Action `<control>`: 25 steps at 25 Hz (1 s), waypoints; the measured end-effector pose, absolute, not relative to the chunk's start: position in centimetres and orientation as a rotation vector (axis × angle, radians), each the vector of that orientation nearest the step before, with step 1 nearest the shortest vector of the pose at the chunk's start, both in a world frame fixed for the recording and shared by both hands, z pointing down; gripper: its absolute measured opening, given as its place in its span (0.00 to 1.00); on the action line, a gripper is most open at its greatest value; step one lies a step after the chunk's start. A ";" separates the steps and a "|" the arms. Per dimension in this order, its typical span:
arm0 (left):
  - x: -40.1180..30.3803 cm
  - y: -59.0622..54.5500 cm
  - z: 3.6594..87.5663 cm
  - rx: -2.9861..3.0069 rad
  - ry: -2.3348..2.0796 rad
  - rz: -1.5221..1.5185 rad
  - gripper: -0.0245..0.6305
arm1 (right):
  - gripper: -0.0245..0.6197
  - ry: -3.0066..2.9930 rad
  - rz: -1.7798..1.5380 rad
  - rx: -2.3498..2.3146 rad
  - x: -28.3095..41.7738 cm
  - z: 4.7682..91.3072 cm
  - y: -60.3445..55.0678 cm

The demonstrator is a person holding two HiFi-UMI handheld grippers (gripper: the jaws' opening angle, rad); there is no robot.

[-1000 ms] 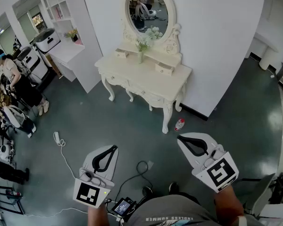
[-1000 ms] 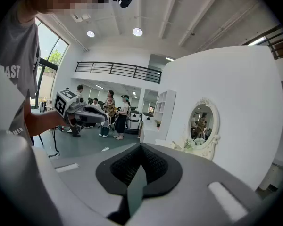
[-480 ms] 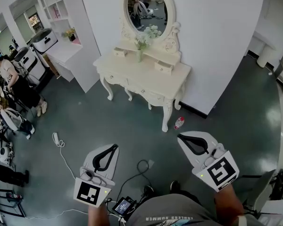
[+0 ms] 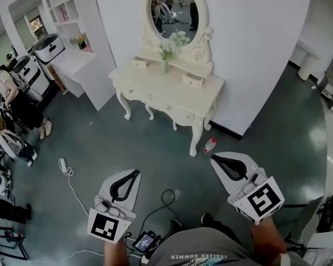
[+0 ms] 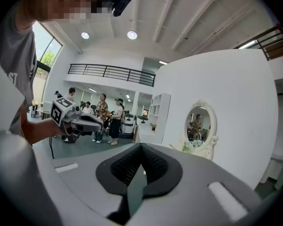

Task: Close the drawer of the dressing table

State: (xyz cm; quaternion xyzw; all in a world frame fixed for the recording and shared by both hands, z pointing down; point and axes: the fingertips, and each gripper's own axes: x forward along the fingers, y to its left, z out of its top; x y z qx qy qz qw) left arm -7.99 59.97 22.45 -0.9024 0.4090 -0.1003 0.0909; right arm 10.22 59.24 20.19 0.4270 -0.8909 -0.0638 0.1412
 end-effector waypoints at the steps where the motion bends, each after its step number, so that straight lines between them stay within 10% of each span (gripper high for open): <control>1: -8.3 60.0 22.4 -2.685 1.215 -0.293 0.04 | 0.04 -2.579 -0.180 1.238 9.9 19.9 59.3; 25: -5.6 46.3 24.2 -2.631 1.406 -0.411 0.04 | 0.04 -2.684 -0.170 1.061 12.2 22.3 40.9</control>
